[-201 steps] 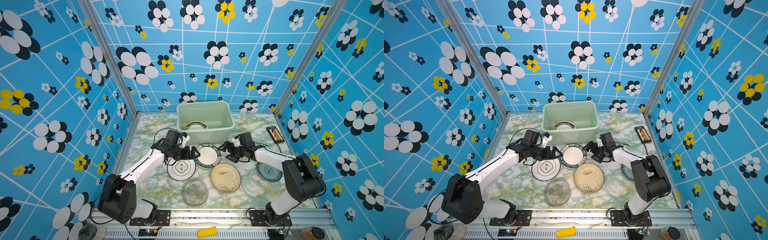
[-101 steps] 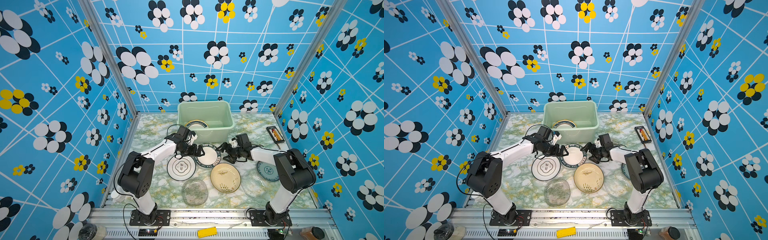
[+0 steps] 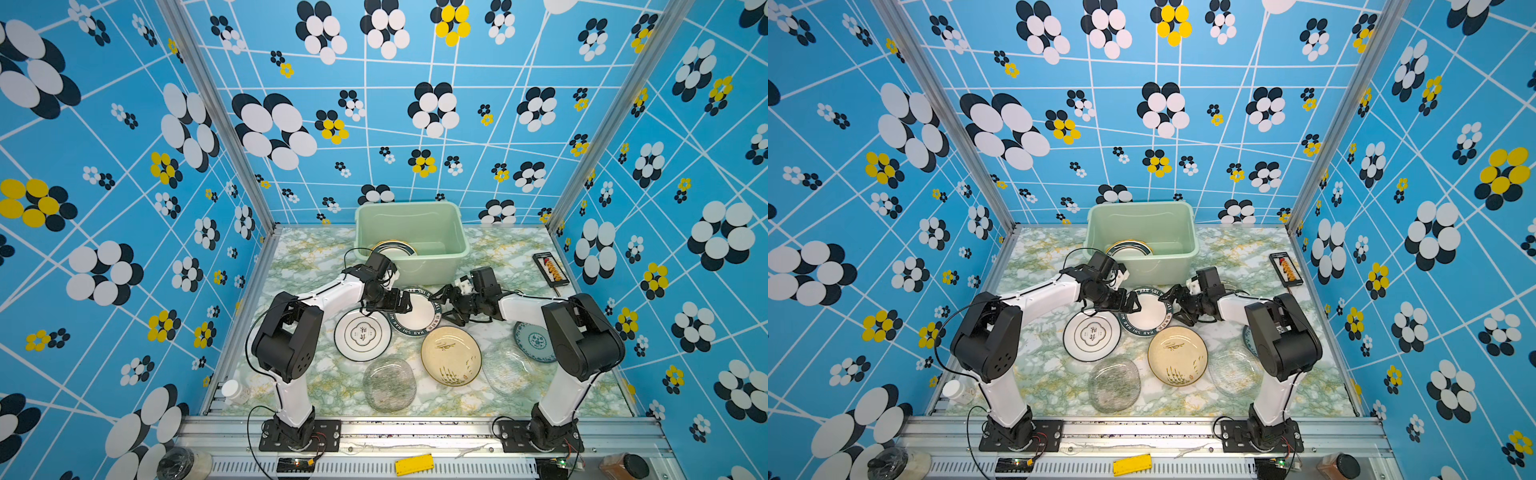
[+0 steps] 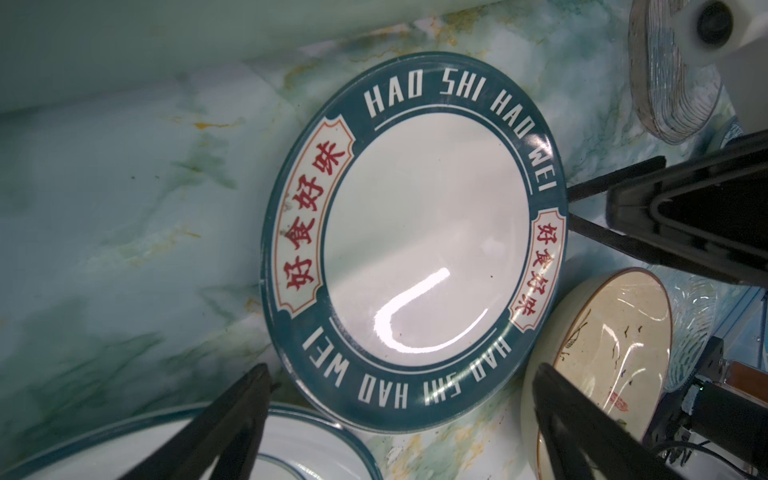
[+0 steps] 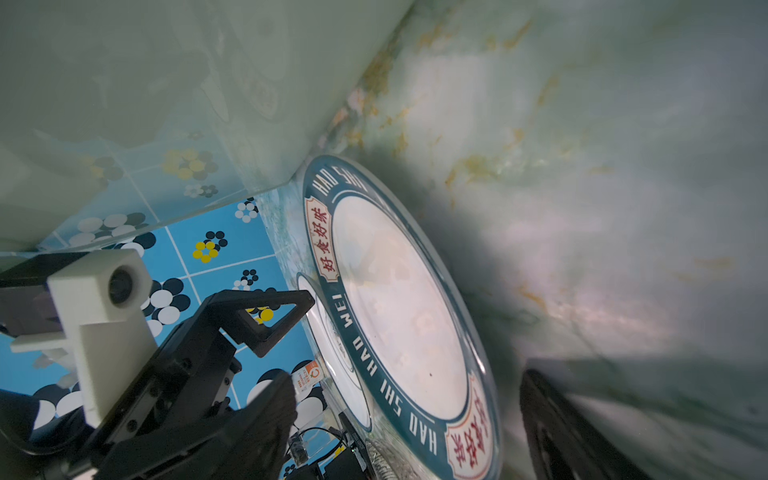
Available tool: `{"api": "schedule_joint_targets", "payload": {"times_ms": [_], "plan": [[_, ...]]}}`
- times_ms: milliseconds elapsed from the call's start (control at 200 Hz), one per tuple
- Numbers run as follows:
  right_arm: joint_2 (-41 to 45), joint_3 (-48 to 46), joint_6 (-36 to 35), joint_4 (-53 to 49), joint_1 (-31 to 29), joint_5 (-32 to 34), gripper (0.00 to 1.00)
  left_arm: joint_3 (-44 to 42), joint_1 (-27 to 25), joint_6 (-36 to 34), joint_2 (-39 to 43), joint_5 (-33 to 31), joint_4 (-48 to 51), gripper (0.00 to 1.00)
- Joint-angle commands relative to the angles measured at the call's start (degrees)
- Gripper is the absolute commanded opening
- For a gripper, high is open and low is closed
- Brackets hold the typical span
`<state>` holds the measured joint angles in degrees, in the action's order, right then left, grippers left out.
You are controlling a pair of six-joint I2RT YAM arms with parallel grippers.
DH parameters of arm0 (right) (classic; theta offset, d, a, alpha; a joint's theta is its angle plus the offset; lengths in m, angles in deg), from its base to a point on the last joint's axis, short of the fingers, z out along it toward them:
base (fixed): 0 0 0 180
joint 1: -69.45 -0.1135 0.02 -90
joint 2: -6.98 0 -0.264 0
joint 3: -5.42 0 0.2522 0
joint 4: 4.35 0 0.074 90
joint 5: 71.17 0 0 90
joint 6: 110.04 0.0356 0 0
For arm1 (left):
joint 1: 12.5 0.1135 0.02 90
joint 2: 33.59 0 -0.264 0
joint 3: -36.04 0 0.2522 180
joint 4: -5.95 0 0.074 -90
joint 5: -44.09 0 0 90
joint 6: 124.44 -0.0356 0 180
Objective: Place the plates into the plastic bin on the countertop
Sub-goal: 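Grip the green-rimmed plate's rim with the right gripper while the left gripper approaches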
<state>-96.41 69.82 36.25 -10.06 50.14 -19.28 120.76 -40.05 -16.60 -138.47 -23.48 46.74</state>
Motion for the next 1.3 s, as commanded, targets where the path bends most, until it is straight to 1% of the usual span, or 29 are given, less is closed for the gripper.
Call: {"api": "schedule_joint_targets", "payload": {"times_ms": [0, 225, 355, 555, 705, 970, 1114, 1294], "plan": [[-0.76, 0.61, 1.05, 1.77, -0.2, -1.57, 0.85, 1.92, -0.48, 0.96, -2.33, -1.08, 1.36, 0.99], [-0.62, 0.49, 1.66, 2.63, -0.18, -2.13, 0.82, 3.12, -0.75, 2.77, -4.33, -1.19, 2.15, 0.99], [-0.25, 0.1, 2.31, 3.77, -0.2, -2.72, 0.78, 3.1, -0.92, 4.1, -4.97, -0.33, 1.78, 0.99], [0.17, -0.27, 3.21, 4.95, -0.15, -3.57, 0.71, 3.13, -1.28, 4.19, -5.01, 0.14, 1.45, 0.99], [0.39, -0.27, 3.62, 5.89, -0.45, -4.38, 0.61, 2.87, -1.39, 4.29, -4.86, 0.28, 1.19, 0.99], [0.53, 0.33, 3.27, 4.93, -1.07, -4.65, 0.39, 2.8, -1.45, 4.24, -4.63, 0.3, 1.17, 0.99], [0.84, 1.02, 1.87, 1.72, -1.24, -3.49, 0.31, 2.5, -1.45, 4.3, -4.23, 0.24, 0.85, 0.99], [1.53, 2.93, -1.29, -5.48, -1.51, -0.54, 0.19, 2.17, -1.45, 4.27, -4.02, 0.19, 0.71, 0.99]]}}
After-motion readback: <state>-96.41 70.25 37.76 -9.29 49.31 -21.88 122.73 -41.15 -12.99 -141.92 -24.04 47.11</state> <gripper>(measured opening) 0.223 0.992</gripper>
